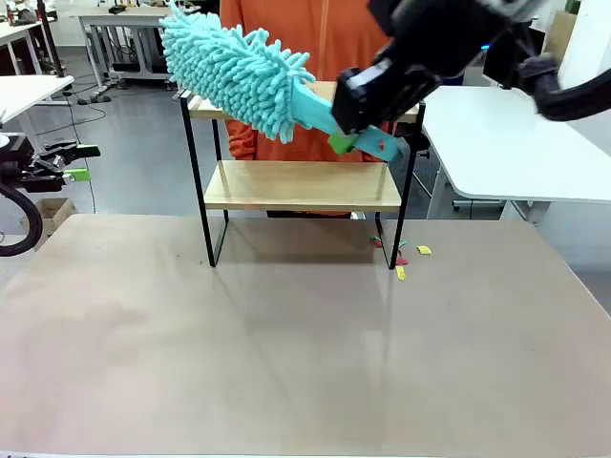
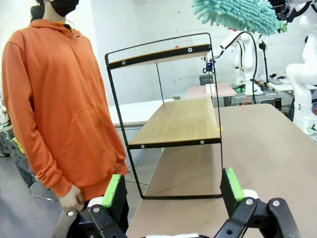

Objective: Clean the shelf.
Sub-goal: Clean the specific section of the Shelf indicated by the human with the Duster.

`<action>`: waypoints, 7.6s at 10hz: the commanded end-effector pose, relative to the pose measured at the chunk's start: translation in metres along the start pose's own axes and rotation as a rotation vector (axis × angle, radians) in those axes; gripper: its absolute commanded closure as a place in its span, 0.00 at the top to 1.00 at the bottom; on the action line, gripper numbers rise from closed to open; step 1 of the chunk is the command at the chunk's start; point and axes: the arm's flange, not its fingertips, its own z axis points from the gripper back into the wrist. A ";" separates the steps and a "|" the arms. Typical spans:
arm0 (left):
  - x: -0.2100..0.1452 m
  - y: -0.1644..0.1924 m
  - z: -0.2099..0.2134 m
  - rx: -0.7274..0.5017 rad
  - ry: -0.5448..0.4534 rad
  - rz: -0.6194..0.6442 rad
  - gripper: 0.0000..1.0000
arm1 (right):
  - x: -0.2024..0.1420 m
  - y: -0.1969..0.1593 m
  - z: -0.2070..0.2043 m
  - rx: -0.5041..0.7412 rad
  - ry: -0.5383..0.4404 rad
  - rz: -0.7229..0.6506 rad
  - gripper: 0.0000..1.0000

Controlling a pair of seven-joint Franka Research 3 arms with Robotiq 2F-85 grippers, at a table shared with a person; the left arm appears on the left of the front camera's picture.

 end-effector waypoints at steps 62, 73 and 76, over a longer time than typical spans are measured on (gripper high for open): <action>0.003 -0.002 0.001 -0.004 0.004 -0.009 1.00 | 0.052 -0.065 0.048 -0.575 0.129 -0.686 0.13; 0.003 -0.002 0.001 -0.004 0.004 -0.009 1.00 | 0.026 -0.051 0.098 -0.165 0.138 -0.394 0.13; 0.003 -0.002 0.001 -0.004 0.004 -0.009 1.00 | 0.005 -0.034 0.099 0.115 0.248 -0.150 0.13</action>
